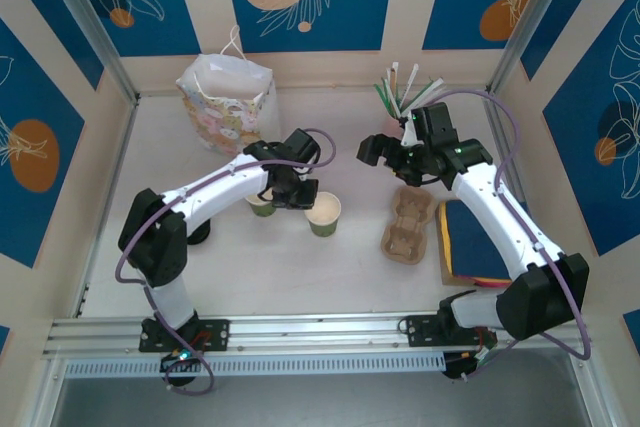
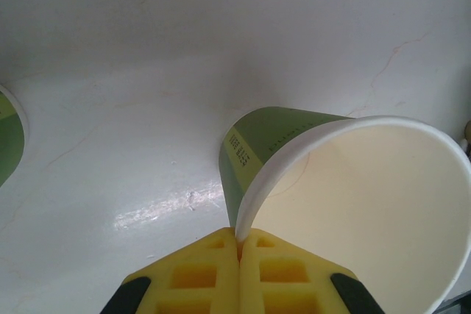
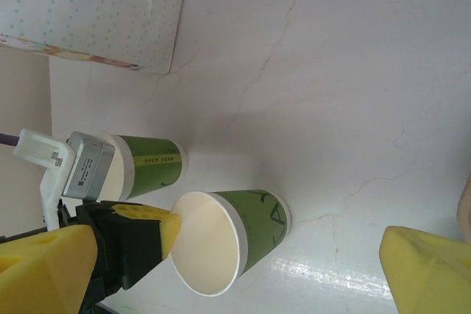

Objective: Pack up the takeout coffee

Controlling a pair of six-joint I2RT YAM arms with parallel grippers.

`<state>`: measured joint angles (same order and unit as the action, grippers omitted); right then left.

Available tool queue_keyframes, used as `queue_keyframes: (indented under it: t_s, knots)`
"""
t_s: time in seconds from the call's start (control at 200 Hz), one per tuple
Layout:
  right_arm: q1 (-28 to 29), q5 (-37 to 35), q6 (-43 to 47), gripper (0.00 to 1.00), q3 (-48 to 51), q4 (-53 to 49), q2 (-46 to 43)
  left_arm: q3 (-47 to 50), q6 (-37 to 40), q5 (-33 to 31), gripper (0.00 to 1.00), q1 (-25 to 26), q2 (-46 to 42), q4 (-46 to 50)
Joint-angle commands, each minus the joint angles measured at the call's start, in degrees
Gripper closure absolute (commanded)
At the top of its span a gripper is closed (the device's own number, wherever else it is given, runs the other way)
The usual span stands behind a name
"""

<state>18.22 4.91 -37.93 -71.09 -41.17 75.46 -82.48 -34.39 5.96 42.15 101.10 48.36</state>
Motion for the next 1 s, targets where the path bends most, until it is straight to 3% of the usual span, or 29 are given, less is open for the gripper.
queue_keyframes:
  t_s: [0.0, 0.355, 0.655, 0.725, 0.83, 0.93, 0.995]
  knots:
    - [0.6, 0.9, 0.4, 0.01, 0.3, 0.7, 0.4, 0.6, 0.6, 0.3, 0.97, 0.7, 0.7, 0.5]
    - [1.4, 0.7, 0.9, 0.01, -0.6, 0.9, 1.1, -3.3, 1.2, -1.2, 0.77, 0.7, -0.7, 3.2]
    - [3.0, -0.1, 1.8, 0.01, -2.0, 1.6, 1.1, -5.7, -0.1, -4.5, 0.42, -0.8, -5.8, 4.3]
    - [3.7, -0.6, 2.2, 0.01, -2.1, 2.3, 0.8, -5.3, -0.8, -5.5, 0.3, -1.8, -8.0, 4.2]
    - [5.3, -1.1, 2.8, 0.01, -2.4, 3.6, 0.8, -4.3, -1.3, -7.1, 0.22, -3.8, -11.4, 4.3]
    - [7.2, -2.5, 3.8, 0.01, -2.9, 4.4, 0.9, -2.4, -1.8, -9.0, 0.21, -6.1, -15.0, 5.0]
    - [8.4, -3.1, 4.2, 0.01, -3.1, 5.5, 1.1, -0.6, -2.5, -10.0, 0.14, -8.1, -17.4, 5.7]
